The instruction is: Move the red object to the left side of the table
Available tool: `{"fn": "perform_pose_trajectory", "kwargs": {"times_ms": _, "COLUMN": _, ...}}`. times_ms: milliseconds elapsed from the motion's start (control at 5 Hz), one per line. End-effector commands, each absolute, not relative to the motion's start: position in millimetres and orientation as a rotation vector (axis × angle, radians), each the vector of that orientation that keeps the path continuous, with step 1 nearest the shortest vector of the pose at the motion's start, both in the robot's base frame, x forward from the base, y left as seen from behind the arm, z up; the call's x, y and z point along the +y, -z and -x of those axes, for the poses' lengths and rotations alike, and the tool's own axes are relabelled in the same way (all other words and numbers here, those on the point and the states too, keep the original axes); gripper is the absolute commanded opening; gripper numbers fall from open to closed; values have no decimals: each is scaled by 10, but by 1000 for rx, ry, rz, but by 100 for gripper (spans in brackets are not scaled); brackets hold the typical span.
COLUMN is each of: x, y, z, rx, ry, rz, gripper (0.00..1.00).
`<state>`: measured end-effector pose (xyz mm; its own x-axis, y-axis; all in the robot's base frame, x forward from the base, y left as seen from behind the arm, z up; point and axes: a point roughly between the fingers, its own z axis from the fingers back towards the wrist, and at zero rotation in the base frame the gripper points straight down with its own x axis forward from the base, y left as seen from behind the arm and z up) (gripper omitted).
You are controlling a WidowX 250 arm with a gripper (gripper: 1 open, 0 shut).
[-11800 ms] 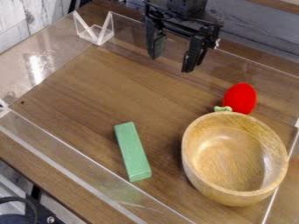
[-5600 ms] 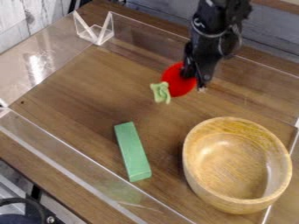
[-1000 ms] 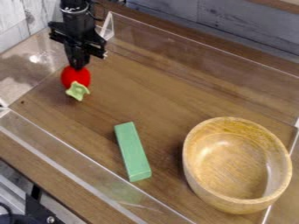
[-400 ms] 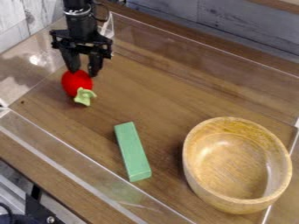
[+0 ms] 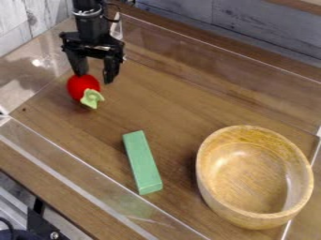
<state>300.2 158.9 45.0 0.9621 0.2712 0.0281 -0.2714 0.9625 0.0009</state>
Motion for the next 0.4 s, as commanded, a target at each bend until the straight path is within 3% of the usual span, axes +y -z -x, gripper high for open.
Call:
{"fn": "perform_pose_trajectory", "kwargs": {"times_ms": 0, "x": 1673, "y": -485, "z": -2990, "rx": -56, "ry": -341, "rz": -16, "gripper": 100}}
{"fn": "perform_pose_trajectory", "kwargs": {"times_ms": 200, "x": 1627, "y": -551, "z": -3027, "rx": -59, "ry": -286, "rz": 4, "gripper": 100}}
